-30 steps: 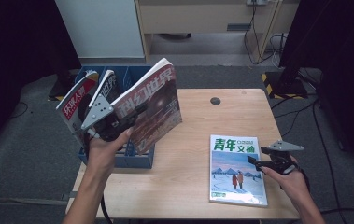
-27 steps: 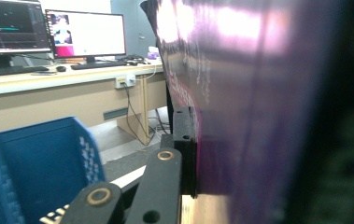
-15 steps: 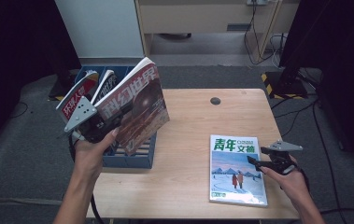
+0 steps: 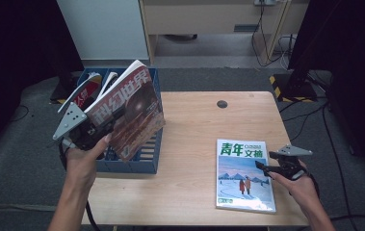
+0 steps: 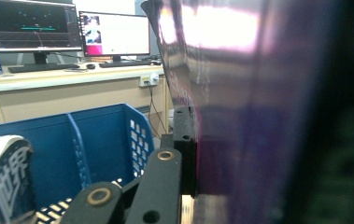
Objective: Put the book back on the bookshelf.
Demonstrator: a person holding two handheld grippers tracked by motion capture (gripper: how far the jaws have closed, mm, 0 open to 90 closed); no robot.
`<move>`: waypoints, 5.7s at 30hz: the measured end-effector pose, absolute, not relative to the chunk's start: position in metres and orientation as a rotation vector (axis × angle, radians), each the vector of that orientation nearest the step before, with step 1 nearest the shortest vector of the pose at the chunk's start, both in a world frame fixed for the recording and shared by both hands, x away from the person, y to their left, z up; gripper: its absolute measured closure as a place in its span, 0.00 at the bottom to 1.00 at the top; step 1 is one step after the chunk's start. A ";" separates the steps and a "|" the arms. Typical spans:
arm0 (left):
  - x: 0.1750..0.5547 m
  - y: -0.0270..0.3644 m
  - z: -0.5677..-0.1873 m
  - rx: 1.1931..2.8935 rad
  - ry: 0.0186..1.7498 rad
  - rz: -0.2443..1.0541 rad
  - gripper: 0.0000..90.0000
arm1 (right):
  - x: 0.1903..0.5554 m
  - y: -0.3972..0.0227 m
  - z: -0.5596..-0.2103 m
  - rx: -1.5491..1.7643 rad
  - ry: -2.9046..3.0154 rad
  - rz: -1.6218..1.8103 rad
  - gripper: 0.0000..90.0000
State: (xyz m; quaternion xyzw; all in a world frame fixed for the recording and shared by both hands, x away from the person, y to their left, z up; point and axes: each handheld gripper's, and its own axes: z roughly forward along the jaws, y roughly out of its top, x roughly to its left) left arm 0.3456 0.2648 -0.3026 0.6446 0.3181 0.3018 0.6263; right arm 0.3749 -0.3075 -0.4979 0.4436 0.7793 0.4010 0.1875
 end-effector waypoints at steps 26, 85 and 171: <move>0.340 0.290 -0.305 1.464 0.776 0.735 0.93 | 0.375 -0.309 -0.497 1.244 2.183 1.130 0.28; 0.332 0.331 -0.304 1.420 0.922 0.864 0.93 | 0.375 -0.310 -0.498 1.256 2.190 1.119 0.28; 0.403 0.291 -0.370 1.375 1.121 0.965 0.93 | 0.377 -0.316 -0.504 1.267 2.193 1.108 0.29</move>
